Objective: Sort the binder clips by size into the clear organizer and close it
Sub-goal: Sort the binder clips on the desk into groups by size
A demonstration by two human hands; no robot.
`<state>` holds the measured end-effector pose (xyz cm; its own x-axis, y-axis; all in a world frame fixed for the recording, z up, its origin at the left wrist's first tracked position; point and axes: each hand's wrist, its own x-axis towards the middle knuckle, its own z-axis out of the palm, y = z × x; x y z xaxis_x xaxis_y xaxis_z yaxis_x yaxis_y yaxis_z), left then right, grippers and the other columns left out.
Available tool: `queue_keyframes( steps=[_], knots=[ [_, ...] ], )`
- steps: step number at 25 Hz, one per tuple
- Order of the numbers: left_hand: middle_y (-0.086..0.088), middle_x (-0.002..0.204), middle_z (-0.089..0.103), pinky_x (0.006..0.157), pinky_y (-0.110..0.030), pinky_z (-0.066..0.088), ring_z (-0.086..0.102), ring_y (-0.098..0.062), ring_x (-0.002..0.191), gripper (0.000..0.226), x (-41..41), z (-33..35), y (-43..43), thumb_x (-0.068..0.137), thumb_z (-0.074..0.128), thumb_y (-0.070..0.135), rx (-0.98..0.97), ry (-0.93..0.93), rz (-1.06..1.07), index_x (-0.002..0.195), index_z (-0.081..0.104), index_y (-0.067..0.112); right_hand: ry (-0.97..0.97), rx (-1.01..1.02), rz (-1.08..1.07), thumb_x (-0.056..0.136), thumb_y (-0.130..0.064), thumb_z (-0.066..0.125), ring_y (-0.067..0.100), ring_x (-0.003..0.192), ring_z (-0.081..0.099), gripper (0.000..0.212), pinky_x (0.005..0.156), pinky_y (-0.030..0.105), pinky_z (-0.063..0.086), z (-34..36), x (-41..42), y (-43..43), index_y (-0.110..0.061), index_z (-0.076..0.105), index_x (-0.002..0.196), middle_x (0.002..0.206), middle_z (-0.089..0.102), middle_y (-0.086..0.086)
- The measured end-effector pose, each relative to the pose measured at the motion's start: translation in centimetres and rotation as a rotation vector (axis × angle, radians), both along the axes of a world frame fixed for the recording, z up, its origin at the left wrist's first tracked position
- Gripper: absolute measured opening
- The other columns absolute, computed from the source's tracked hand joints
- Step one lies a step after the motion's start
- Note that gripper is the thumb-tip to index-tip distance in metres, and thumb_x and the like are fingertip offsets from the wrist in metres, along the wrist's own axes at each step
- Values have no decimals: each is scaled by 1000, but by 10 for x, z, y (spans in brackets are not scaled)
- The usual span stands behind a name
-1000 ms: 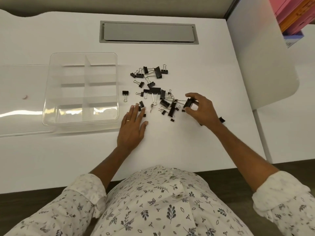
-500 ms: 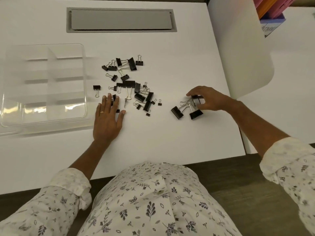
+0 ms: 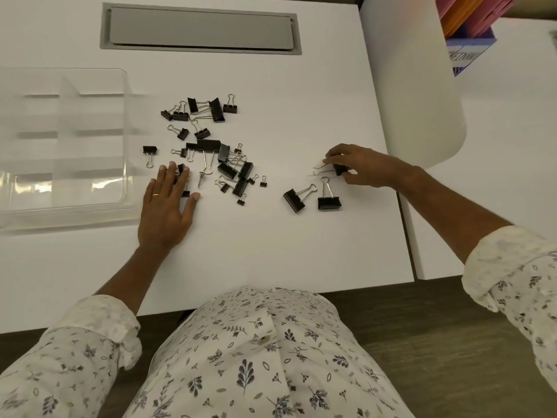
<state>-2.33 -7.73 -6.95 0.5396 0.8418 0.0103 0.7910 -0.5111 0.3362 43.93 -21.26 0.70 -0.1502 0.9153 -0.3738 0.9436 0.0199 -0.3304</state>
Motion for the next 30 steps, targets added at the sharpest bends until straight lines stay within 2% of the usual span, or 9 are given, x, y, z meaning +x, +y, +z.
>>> queue_keyframes(
  steps=[4, 11, 16, 18, 20, 22, 24, 27, 30],
  knots=[
    [-1, 171, 14, 128, -45, 14, 6, -18, 159, 63, 1, 0, 1, 105, 28, 53, -1, -7, 1, 162, 20, 27, -80, -4, 47, 84, 7, 59, 34, 131, 48, 54, 103, 42, 47, -1, 4, -2, -7, 59, 137, 146, 47, 14],
    [-3, 170, 16, 128, -46, 15, 8, -19, 159, 63, 1, -1, 1, 105, 29, 53, 9, -14, -9, 162, 22, 26, -15, -17, 88, 84, 1, 60, 21, 134, 41, 51, 98, 43, 50, -7, -21, -2, -22, 61, 129, 151, 39, 0],
    [-4, 170, 17, 128, -46, 16, 9, -19, 159, 63, -1, -3, 2, 105, 29, 53, 18, -31, -24, 161, 24, 24, -46, 87, -6, 81, 15, 49, 27, 145, 33, 71, 107, 33, 42, -4, -27, -3, -20, 54, 142, 160, 32, 4],
    [-4, 171, 14, 127, -48, 17, 7, -19, 159, 64, -1, -3, 2, 105, 27, 54, 9, -43, -32, 162, 22, 24, -12, 179, -170, 81, 15, 49, 28, 142, 37, 71, 109, 34, 40, -3, -32, -10, -19, 53, 143, 157, 36, 5],
    [-4, 172, 6, 127, -50, 15, 1, -22, 159, 64, -1, 0, 1, 106, 29, 50, 21, -65, -27, 163, 18, 22, 57, 329, -417, 87, 5, 56, 24, 131, 49, 57, 106, 41, 48, -9, -42, -24, -19, 55, 139, 146, 46, 5],
    [-7, 172, 3, 127, -53, 12, 0, -27, 159, 63, -1, 4, -5, 106, 36, 42, 98, -98, -41, 162, 20, 18, 149, 446, -707, 91, -15, 68, 17, 110, 60, 38, 91, 45, 56, -17, -64, -45, -17, 59, 129, 129, 56, 3],
    [-11, 169, 19, 124, -53, 20, 16, -31, 157, 60, 8, 12, -20, 104, 46, 37, 150, -189, -133, 157, 33, 13, 204, 429, -938, 87, -38, 76, 15, 97, 62, 42, 84, 40, 56, -27, -93, -66, -17, 61, 120, 118, 60, 2],
    [-8, 148, 51, 110, -49, 43, 48, -27, 137, 52, 50, 22, -57, 101, 58, 40, -5, -328, -407, 144, 52, 13, 202, 384, -1018, 80, -49, 81, 19, 103, 58, 55, 87, 29, 49, -40, -128, -85, -16, 61, 118, 116, 60, 2],
    [-5, 147, 51, 107, -40, 47, 49, -24, 133, 64, 98, 27, -86, 95, 64, 52, -141, -237, -576, 146, 49, 16, 179, 409, -1014, 82, -36, 81, 20, 108, 54, 47, 89, 23, 40, -44, -147, -87, -15, 61, 119, 117, 60, 3]
  ],
)
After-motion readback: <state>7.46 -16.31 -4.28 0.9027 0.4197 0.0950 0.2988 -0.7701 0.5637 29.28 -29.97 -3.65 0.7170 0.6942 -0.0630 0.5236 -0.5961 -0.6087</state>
